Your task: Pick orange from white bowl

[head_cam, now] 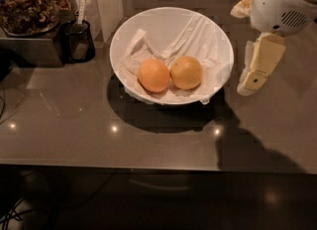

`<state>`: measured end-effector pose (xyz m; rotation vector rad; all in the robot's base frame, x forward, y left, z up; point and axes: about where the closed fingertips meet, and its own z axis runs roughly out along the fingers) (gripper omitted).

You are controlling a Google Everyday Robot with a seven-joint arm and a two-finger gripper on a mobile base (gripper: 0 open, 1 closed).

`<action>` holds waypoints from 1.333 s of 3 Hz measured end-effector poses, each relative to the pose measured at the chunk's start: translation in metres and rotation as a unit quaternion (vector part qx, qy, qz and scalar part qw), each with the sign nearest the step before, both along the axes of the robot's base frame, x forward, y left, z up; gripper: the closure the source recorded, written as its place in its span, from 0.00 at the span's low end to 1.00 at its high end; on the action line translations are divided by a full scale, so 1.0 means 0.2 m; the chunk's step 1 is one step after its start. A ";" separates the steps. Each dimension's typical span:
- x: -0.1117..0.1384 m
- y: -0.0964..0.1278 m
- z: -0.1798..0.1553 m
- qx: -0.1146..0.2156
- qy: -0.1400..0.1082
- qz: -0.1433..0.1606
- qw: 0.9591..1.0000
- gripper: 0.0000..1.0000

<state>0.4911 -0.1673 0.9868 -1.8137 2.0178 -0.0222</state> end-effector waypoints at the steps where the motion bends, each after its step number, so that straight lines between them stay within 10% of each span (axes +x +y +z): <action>1: 0.10 0.16 -0.03 0.033 0.010 0.034 0.999 0.00; 4: 0.25 0.30 -0.21 0.105 0.052 0.046 0.992 0.00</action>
Offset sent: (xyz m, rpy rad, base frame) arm 0.0173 0.0282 -0.0047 0.0587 0.0184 0.0611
